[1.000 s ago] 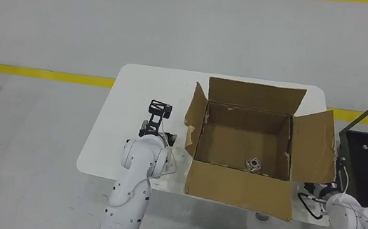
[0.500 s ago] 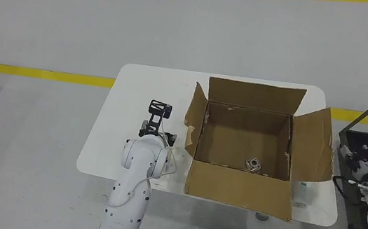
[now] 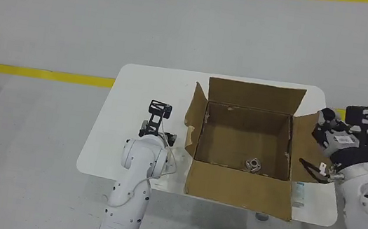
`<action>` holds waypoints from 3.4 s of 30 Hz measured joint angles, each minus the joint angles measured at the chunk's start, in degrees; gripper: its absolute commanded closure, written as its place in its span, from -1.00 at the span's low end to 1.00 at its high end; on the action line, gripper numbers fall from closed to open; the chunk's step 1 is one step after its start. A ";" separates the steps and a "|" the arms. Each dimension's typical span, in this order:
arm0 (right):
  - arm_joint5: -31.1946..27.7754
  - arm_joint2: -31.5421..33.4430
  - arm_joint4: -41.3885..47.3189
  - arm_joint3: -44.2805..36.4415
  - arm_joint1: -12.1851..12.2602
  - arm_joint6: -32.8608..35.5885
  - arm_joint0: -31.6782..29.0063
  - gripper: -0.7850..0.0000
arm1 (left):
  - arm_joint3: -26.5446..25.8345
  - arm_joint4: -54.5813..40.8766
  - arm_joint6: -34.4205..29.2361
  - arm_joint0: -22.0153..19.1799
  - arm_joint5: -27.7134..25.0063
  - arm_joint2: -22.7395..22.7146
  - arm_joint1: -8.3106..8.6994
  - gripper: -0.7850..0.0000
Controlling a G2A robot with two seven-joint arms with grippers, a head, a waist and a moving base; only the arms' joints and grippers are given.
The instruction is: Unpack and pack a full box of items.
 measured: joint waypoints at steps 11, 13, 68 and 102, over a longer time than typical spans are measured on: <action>0.28 -21.83 -19.71 22.67 -1.20 15.50 13.69 1.00 | 0.00 0.00 0.00 0.00 0.00 0.00 0.00 -1.00; -0.27 -24.62 -20.31 26.93 -1.70 19.05 16.85 1.00 | 0.00 0.00 0.00 0.00 0.00 0.00 0.00 -1.00; 1.53 -31.25 -15.68 48.71 -5.51 35.16 29.81 -0.24 | 0.00 0.00 0.00 0.00 0.00 0.00 0.00 -1.00; 0.02 -26.75 -10.32 44.66 -6.18 29.93 28.39 1.00 | 0.00 0.00 0.00 0.00 0.00 0.00 0.00 -1.00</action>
